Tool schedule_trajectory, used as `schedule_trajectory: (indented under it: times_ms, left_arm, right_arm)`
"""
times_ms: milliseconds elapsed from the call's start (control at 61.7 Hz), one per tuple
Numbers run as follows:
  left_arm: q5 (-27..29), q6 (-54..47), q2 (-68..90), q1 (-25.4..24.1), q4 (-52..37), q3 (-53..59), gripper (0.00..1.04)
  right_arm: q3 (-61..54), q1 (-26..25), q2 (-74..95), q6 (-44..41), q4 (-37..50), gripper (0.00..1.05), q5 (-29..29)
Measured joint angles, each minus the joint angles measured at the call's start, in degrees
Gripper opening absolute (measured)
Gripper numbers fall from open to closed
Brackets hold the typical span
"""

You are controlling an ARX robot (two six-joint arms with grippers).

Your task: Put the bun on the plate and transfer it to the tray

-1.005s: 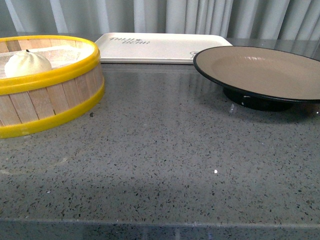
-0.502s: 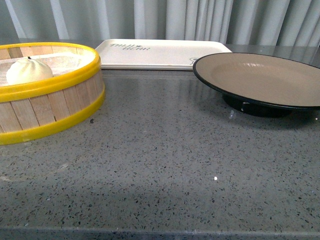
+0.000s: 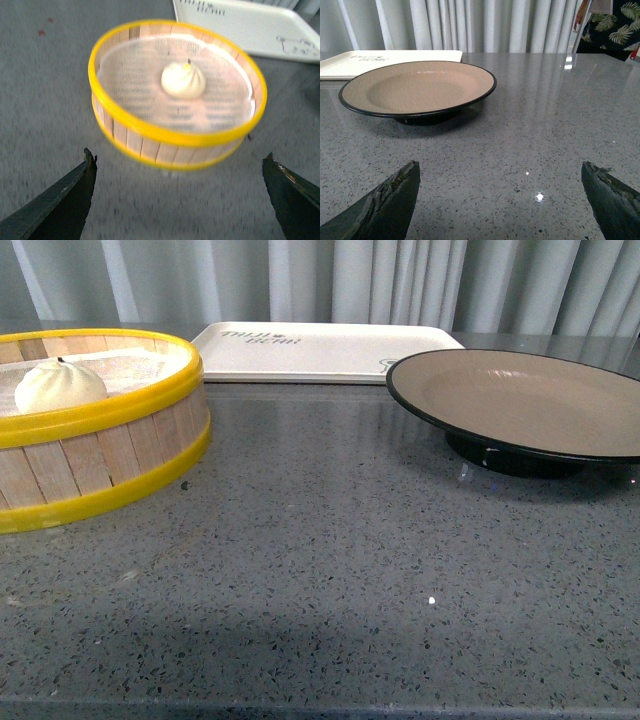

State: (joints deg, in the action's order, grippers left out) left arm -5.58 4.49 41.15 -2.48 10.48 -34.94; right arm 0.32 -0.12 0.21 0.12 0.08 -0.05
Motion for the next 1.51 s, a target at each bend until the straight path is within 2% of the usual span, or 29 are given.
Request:
schedule_trajectory:
  times_ms: [146,275,373,664,1021,1507]
  left_arm:
    - [3.2,-1.7,15.0,4.9,-4.2,-10.9,0.98]
    - [6.1,-3.8,30.6,10.7,-3.3,-23.5,0.98]
    - [7.5,-4.7,36.4,12.2,-2.3,-27.5,0.98]
    - [12.2,-6.9,44.7,12.5,0.7,-32.6,0.98]
    - [11.3,-6.8,45.9,11.1,4.5,-32.7,0.98]
    - [11.9,-7.6,46.8,12.6,6.1,-31.2,0.98]
  right_arm:
    - [0.0,0.0,0.0,0.0,0.0,0.96,0.0]
    - [0.0,0.0,0.0,0.0,0.0,0.96,0.0]
    - [0.0,0.0,0.0,0.0,0.0,0.96,0.0]
    - [0.0,0.0,0.0,0.0,0.0,0.96,0.0]
    - [0.0,0.0,0.0,0.0,0.0,0.96,0.0]
    - [0.0,0.0,0.0,0.0,0.0,0.96,0.0]
